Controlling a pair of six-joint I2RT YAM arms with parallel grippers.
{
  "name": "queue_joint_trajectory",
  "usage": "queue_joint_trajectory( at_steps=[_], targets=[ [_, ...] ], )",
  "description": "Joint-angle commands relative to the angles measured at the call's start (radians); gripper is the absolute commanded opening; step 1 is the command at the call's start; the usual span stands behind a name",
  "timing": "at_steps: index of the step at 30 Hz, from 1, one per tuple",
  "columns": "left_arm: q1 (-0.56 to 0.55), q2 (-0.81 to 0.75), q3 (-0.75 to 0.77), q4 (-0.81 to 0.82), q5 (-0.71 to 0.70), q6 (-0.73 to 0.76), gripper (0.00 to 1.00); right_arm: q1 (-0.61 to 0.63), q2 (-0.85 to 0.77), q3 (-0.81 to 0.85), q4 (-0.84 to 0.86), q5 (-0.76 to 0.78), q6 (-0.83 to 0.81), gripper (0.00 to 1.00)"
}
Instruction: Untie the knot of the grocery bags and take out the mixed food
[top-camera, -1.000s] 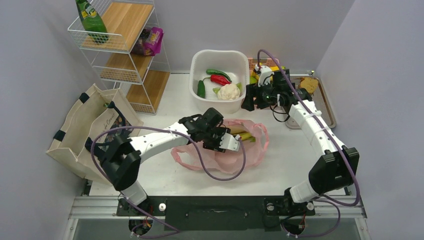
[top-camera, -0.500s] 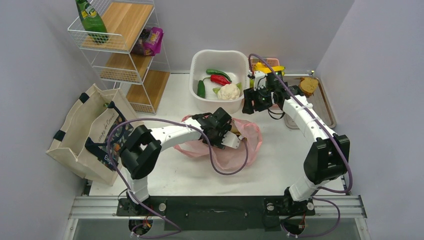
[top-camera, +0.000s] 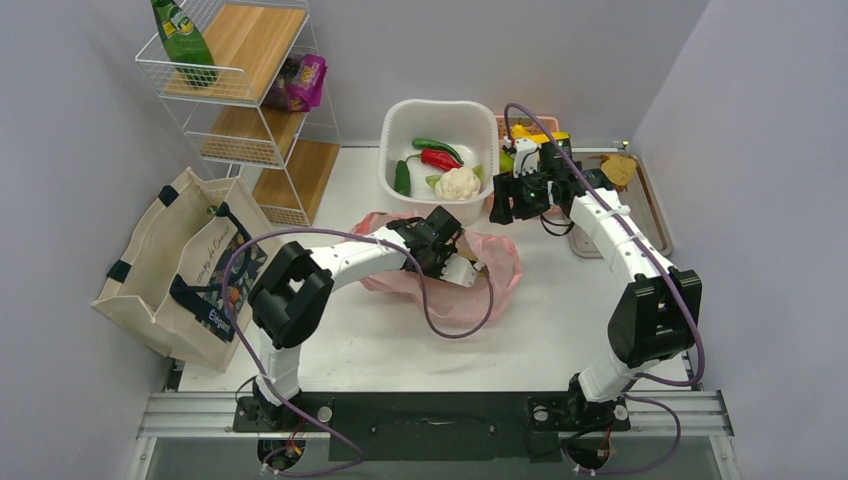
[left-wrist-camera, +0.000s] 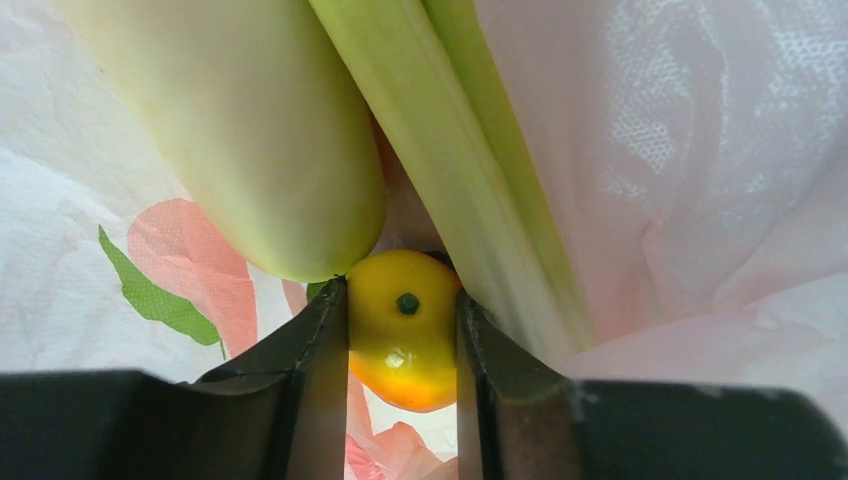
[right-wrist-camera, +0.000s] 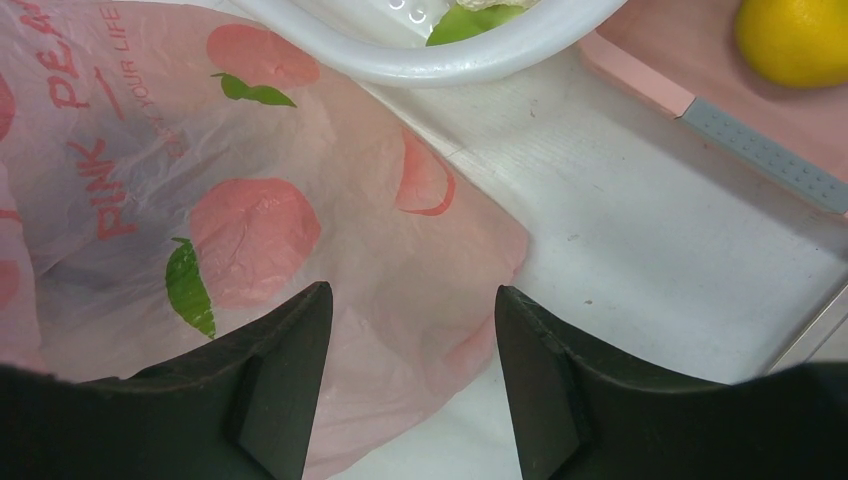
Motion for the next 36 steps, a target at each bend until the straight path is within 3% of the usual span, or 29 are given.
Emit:
queue_joint_trajectory(
  at_steps=[1,4,17,24,27,30,33,36],
  targets=[
    [-0.005,-0.018,-0.011,-0.061,0.096,0.008,0.12,-0.007,-0.012,0.037,0.015,-0.01,0.005,0.57],
    [-0.022,-0.079,-0.01,-0.059,0.159,-0.002,0.0,-0.005,-0.012,0.044,0.015,-0.01,0.012,0.56],
    [-0.022,-0.284,0.03,-0.088,0.467,-0.232,0.0,0.005,-0.013,0.059,0.015,-0.032,0.026,0.55],
    [0.073,-0.418,0.02,-0.003,0.807,-0.423,0.0,-0.005,-0.067,0.065,0.05,-0.103,0.039,0.58],
    [0.096,-0.462,0.049,0.034,0.891,-0.508,0.0,-0.018,-0.109,0.08,0.083,-0.136,0.085,0.61],
    [0.129,-0.515,0.071,0.119,0.92,-0.698,0.0,-0.038,-0.174,0.107,0.131,-0.192,0.129,0.67],
    [0.209,-0.548,0.054,0.337,0.906,-0.996,0.0,-0.048,-0.296,0.073,0.24,-0.253,0.186,0.74],
    [0.267,-0.541,0.062,0.521,0.894,-1.202,0.0,0.005,-0.408,-0.028,0.319,-0.264,0.21,0.78]
  ],
)
